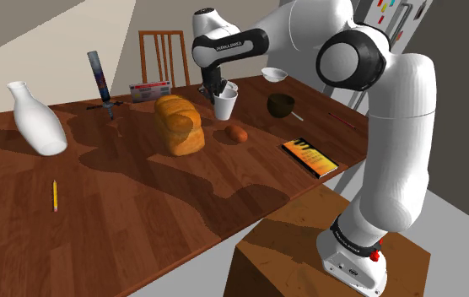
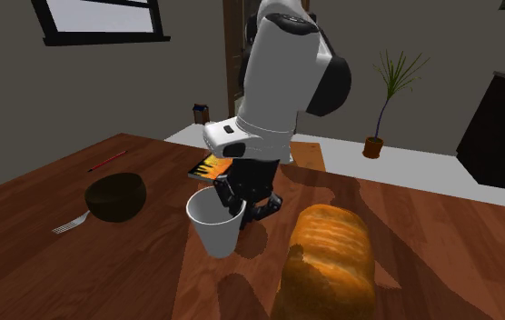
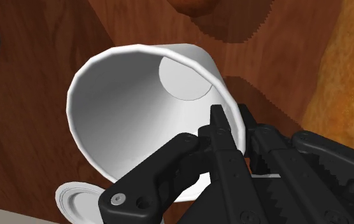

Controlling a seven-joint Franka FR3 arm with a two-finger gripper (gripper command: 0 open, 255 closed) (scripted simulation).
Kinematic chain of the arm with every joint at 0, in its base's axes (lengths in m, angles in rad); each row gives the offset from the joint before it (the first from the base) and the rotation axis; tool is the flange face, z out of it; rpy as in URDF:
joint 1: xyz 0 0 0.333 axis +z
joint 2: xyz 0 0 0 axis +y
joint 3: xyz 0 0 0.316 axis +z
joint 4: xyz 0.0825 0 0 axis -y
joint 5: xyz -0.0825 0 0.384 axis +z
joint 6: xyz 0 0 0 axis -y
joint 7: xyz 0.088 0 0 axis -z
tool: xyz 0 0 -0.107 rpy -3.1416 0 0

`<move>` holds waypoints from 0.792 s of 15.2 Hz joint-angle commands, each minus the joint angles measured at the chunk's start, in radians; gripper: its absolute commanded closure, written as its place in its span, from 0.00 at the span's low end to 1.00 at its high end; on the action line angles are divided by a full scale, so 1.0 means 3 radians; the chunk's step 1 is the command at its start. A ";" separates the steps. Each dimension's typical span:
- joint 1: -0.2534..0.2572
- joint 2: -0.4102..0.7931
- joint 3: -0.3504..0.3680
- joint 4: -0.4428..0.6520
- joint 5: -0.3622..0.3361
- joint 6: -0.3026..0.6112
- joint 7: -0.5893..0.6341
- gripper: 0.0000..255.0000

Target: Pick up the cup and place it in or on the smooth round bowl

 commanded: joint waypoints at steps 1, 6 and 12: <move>0.0001 -0.0030 0.0002 0.0045 0.0007 -0.0072 -0.0016 1.00; 0.0005 -0.0066 0.0006 0.0212 0.0022 -0.0272 -0.0060 1.00; 0.0012 -0.0083 0.0008 0.0453 0.0037 -0.0525 -0.0112 1.00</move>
